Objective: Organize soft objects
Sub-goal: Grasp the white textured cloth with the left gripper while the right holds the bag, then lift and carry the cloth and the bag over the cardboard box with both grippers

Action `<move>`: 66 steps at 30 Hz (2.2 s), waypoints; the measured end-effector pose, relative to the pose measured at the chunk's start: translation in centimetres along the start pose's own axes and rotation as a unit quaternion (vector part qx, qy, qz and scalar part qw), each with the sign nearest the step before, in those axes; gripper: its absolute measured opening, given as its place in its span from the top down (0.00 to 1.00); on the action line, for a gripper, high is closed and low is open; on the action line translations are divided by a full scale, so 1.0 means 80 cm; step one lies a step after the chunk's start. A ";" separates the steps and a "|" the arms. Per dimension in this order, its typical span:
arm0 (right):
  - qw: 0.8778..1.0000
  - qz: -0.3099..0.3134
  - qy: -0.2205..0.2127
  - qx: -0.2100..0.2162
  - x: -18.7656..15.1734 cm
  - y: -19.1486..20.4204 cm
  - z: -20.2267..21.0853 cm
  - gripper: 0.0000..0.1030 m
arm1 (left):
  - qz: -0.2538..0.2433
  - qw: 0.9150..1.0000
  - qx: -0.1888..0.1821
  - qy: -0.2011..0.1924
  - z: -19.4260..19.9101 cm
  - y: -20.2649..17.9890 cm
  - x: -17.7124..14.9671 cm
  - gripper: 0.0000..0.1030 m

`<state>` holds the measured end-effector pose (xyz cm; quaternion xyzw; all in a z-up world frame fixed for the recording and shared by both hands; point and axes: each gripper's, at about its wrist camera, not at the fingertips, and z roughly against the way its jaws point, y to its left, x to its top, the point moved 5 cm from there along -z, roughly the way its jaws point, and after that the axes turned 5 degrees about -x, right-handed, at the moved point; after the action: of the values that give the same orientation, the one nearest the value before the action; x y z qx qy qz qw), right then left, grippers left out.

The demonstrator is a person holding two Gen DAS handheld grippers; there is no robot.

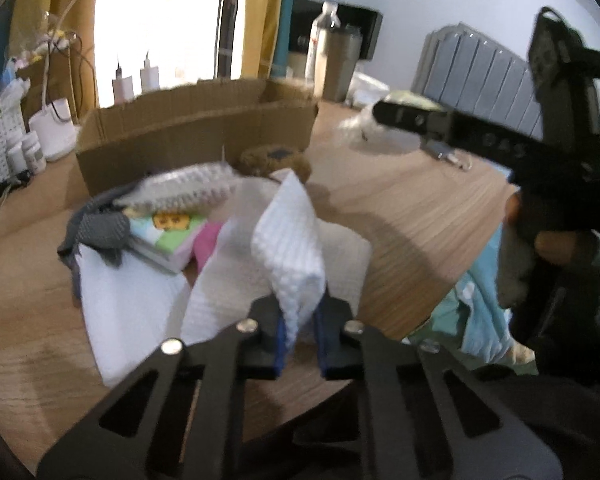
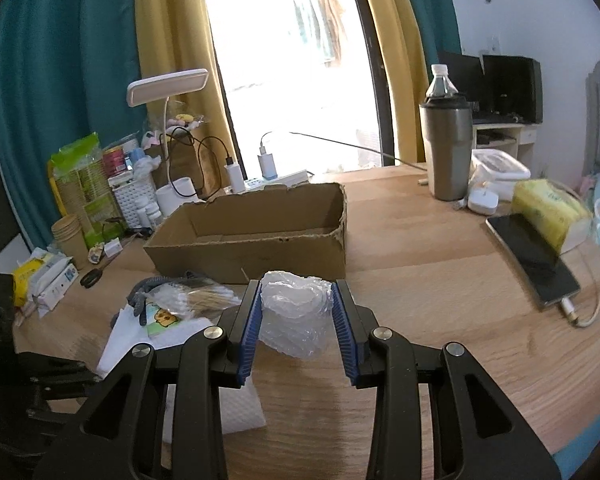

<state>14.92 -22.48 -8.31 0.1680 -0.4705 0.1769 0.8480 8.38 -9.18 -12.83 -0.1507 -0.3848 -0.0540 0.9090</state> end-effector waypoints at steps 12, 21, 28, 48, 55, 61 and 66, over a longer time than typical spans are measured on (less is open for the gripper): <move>0.999 0.037 -0.010 0.023 0.026 0.049 0.012 0.64 | 0.024 0.997 -0.007 -0.079 0.046 0.026 0.024 0.96; 0.998 0.049 -0.021 0.022 0.051 0.061 0.012 0.64 | 0.039 0.991 -0.004 -0.131 0.085 0.055 0.060 0.96; 0.998 0.057 -0.032 0.022 0.070 0.072 0.011 0.64 | 0.038 0.985 0.008 -0.168 0.118 0.074 0.085 0.96; 0.995 0.079 -0.053 0.013 0.134 0.109 -0.016 0.64 | 0.032 0.976 0.012 -0.217 0.154 0.129 0.149 0.96; 0.996 0.066 -0.066 0.008 0.161 0.110 -0.031 0.64 | 0.018 0.977 0.010 -0.213 0.156 0.141 0.178 0.96; 0.995 0.065 -0.070 0.004 0.173 0.106 -0.040 0.64 | 0.016 0.977 0.013 -0.214 0.152 0.152 0.196 0.96; 0.996 0.065 -0.068 -0.001 0.181 0.092 -0.051 0.64 | 0.024 0.976 0.016 -0.216 0.144 0.164 0.208 0.96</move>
<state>21.70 -12.08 2.93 0.1482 -0.5370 0.2192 0.8010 14.94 7.19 3.58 -0.1538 -0.5694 0.0082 0.8075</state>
